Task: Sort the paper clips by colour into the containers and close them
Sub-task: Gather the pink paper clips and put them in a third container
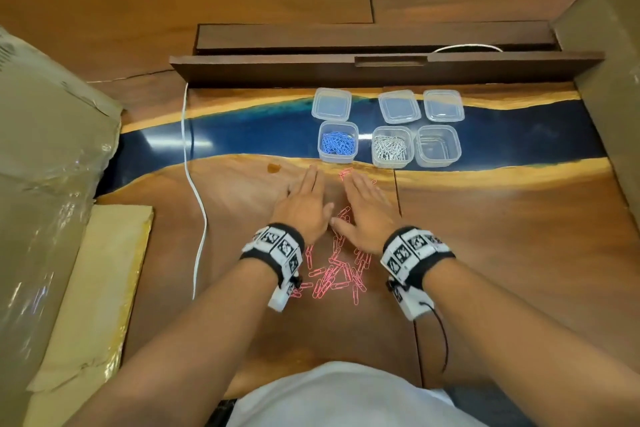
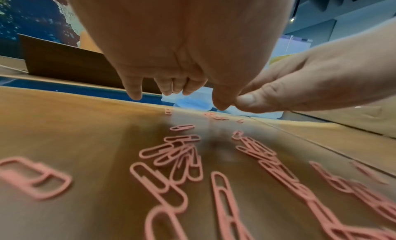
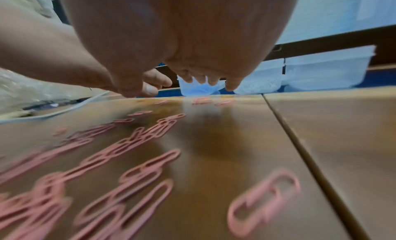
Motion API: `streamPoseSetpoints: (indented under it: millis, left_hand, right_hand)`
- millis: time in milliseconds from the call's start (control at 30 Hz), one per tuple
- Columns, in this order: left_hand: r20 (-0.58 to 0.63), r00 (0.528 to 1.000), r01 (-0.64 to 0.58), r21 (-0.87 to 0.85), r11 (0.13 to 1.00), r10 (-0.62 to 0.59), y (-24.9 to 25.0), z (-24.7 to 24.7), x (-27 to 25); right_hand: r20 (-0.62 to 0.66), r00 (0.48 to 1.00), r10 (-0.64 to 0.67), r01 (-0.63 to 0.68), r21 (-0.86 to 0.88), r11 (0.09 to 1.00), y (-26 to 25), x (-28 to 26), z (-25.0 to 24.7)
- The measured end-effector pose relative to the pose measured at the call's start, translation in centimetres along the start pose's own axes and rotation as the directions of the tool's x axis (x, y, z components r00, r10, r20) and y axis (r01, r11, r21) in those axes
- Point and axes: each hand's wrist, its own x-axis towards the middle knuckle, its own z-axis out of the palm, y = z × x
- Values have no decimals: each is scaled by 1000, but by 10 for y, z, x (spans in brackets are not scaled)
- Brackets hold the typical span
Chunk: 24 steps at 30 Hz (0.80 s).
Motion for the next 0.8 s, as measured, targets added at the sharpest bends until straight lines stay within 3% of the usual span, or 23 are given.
streamPoseSetpoints:
  millis: [100,200,400,467,533,633,700,800]
  left_hand:
    - [90,996,8,69,998,-14,-3,0,18]
    - [142,989,-67,142,988,47,-6,8,11]
    - [118,981,-164,86,983,154,-3,27,-43]
    - [56,992,-116,64,991,112,-14,25,-56]
    - [-3,999,35,36,999,-35,-33,22,-67]
    - [29,982,186,64,980,-189,-50,30,-79]
    - [72,985,148,85,985,-154,-39,40,-84]
    - [84,995,52,53,997,-56,-14,47,-89]
  right_hand:
    - [78,997,13,-4,-108,994,4,27,-6]
    - [114,993,-13,29,-145,989,1,24,1]
    - [172,969,-177,174,27,984,-9,-35,20]
    - [164,968,-192,182,79,980,-5,-41,17]
    - [131,979,-156,144,95,985,4,-36,9]
    - [127,989,-73,77,-28,997,16,-27,7]
    - [157,982,-102,117,-93,989,8,-30,17]
    - [171,965,-200,205,-8,979,-12,-48,31]
